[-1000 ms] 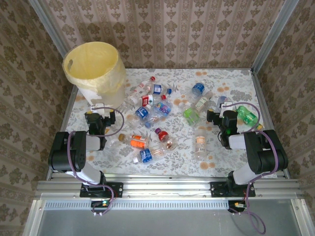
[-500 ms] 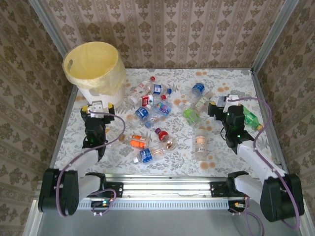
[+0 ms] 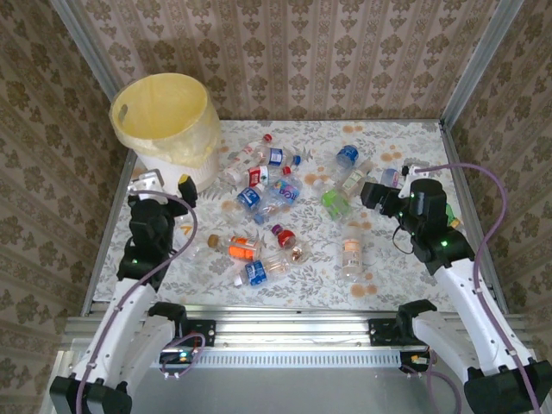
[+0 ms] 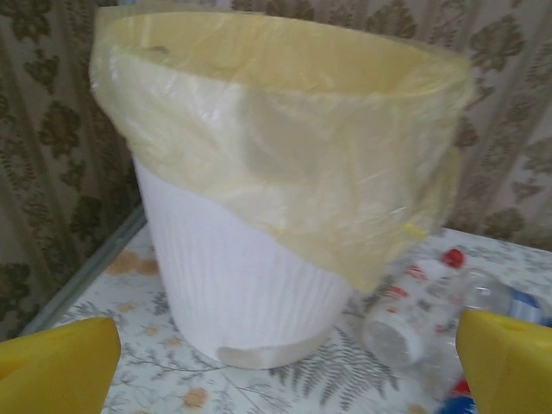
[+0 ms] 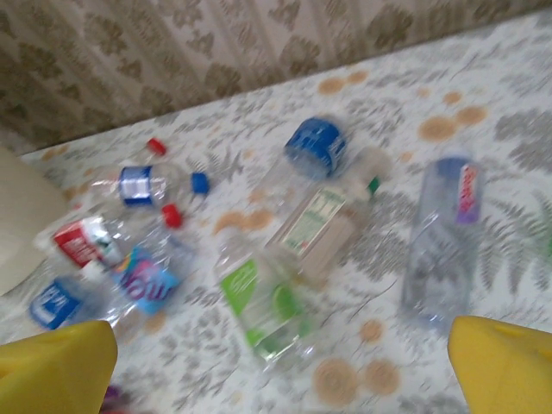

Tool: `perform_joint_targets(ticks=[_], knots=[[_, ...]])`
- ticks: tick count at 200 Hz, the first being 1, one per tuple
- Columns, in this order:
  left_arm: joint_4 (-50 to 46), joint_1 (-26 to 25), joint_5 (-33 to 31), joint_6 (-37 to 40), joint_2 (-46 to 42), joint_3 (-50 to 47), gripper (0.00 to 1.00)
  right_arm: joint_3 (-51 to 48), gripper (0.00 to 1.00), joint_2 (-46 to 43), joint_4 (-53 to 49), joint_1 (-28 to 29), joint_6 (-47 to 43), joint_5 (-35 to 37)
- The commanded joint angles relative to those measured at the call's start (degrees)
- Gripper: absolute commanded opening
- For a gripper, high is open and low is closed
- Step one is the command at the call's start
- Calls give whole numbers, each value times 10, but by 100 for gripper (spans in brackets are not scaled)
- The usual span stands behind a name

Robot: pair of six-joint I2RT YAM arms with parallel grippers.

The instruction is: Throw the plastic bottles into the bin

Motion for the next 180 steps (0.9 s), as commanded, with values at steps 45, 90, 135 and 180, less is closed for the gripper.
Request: perform_joint_targets(ticks=[45,90,135,180], knots=[[-190,-30,219,-26,7,121,100,52,100,14,-213,58,71,-35],[-222,-97,255,8,53,151,100,33,100,75,-228,87,71,-33],[-208,-147,263,20,92,152,100,33,99,139,-238,119,54,-36],[-181,-166,284,-6,100,139,100,-2,93,172,-239,171,91,-4]])
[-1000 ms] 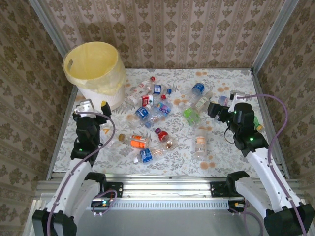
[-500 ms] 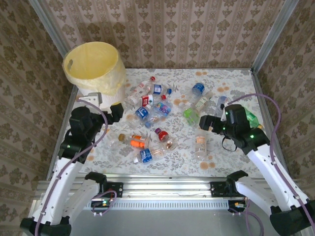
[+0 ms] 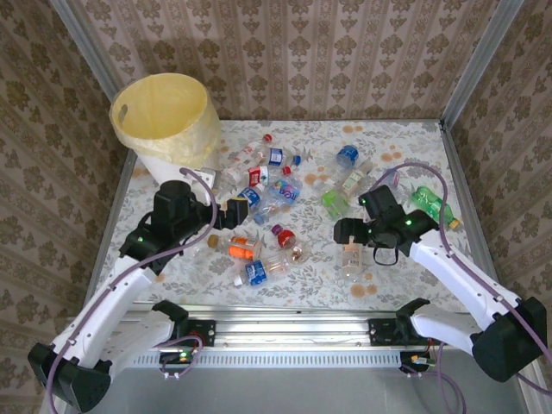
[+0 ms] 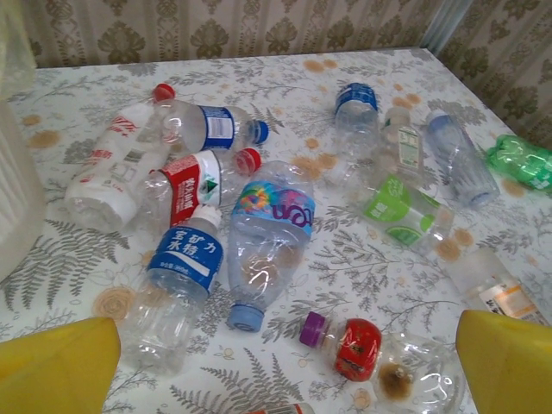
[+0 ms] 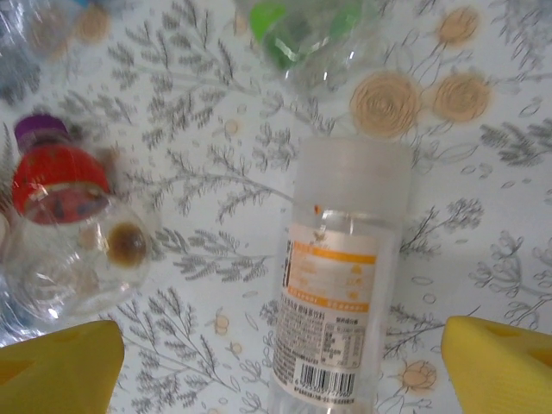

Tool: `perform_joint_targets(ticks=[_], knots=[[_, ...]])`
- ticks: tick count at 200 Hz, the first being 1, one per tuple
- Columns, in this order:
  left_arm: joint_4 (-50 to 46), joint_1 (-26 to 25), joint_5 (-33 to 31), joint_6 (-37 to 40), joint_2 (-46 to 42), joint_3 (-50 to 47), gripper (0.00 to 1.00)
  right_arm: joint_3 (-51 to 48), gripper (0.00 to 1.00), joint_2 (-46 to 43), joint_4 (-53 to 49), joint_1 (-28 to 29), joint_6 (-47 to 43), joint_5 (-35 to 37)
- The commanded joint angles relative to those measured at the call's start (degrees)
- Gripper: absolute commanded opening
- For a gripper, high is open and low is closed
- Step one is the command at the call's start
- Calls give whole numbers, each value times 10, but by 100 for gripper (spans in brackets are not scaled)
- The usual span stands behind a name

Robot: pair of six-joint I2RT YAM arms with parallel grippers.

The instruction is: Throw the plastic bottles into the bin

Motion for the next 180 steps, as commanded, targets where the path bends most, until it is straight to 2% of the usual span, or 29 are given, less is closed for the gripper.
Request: perform_joint_targets(ticks=[1,46,118,180], knots=[[22,-9,26,-12,-2,1,100,-25,93,18,-23,22,28,26],[22,-13,51,-46,6,16,100,-75,86,54,13,59,66,42],[44,-15,56,-58,34,26,100,-131,76,93,72,77,96,40],[79,-23,70,-77,76,33,100,-149,57,112,111,79,97,37]])
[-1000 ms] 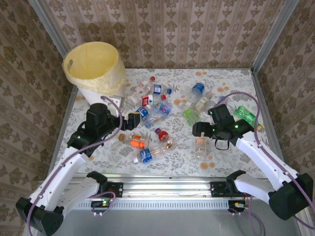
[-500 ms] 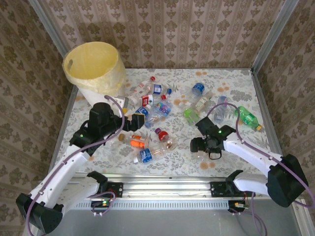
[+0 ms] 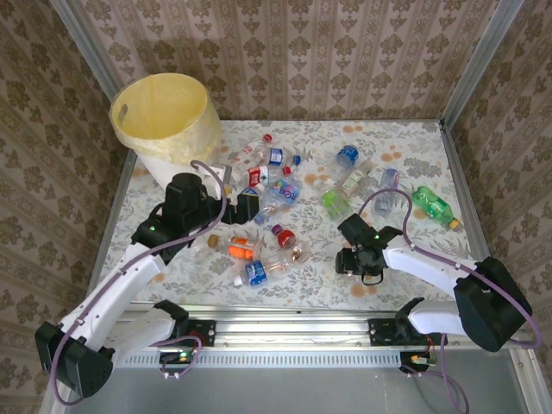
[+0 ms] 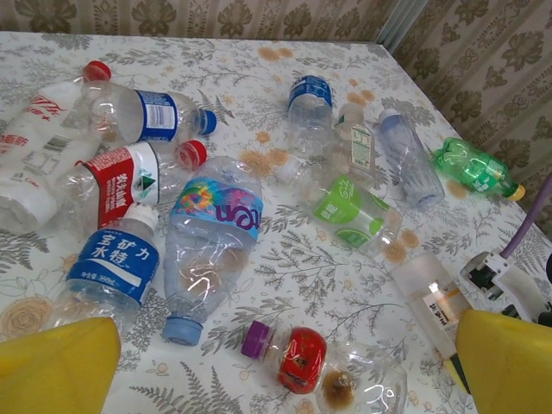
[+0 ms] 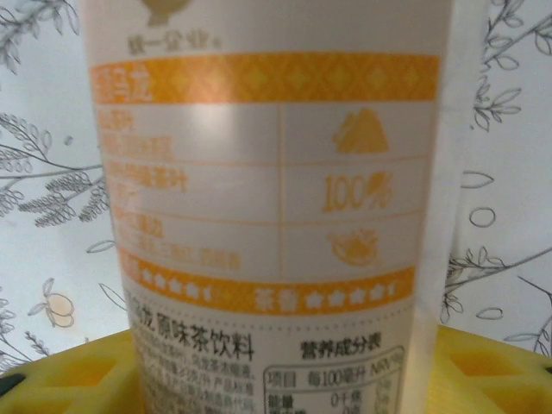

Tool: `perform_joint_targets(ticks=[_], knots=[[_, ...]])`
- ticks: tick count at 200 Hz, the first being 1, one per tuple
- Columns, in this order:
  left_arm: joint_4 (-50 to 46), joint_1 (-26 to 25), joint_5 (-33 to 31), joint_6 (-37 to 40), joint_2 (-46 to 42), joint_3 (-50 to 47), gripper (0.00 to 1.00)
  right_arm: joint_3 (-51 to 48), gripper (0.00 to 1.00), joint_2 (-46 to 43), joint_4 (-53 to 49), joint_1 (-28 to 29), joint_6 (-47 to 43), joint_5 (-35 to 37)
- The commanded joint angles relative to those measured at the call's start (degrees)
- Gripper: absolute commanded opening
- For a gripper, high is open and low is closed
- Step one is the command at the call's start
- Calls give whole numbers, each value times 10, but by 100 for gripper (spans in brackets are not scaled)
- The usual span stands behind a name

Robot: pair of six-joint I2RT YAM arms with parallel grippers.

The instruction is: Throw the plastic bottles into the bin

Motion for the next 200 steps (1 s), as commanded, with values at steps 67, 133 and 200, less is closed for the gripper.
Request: perform_joint_targets(ticks=[67,133,200], knots=[[115,-38,53,-66,72,16,100,-18,45,-102,29,6,-5,25],[189,-78,81,-82,133,36,100,6,40,-272,79,6,-118,47],[274,-129,117,-56,173,51,100,26,40,-311,179,7,-205,8]])
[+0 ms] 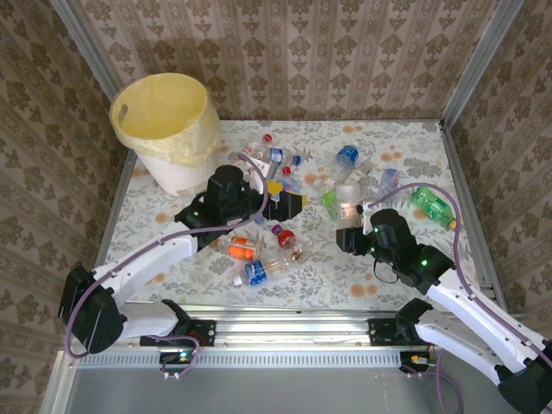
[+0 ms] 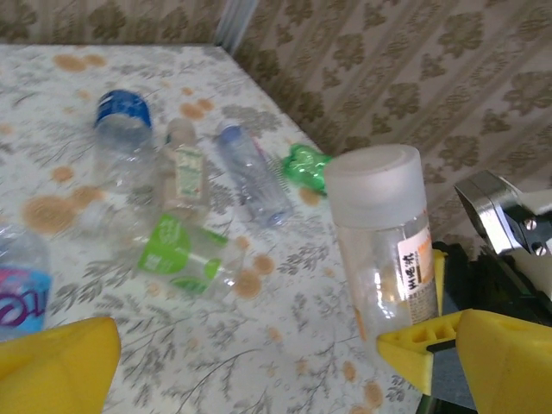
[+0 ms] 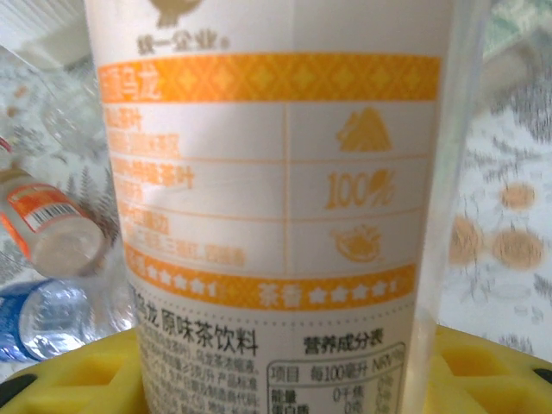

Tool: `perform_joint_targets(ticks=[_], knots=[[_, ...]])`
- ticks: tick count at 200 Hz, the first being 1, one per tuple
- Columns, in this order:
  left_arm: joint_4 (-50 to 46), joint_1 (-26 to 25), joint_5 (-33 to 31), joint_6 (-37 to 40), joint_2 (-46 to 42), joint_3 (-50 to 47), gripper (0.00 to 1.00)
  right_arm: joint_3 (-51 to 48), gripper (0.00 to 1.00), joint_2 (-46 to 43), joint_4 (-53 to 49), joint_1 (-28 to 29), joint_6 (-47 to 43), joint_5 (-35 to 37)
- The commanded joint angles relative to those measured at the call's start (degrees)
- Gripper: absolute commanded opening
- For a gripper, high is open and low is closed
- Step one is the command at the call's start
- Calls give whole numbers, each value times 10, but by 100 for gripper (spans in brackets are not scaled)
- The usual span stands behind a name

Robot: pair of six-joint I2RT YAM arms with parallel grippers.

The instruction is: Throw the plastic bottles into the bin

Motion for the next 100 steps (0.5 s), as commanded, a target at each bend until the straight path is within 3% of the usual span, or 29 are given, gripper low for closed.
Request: perform_joint_targets(ticks=[1,27,100], knots=[[60,-7,33,8,14,15,100,17,40,-14,64,5,-37,-20],[103,-20,61,-7,37,18,100,14,39,-11,95,13,-29,-31],[163,-57,63,-22,94,41,100,18,39,6,113,46,-28,-29]])
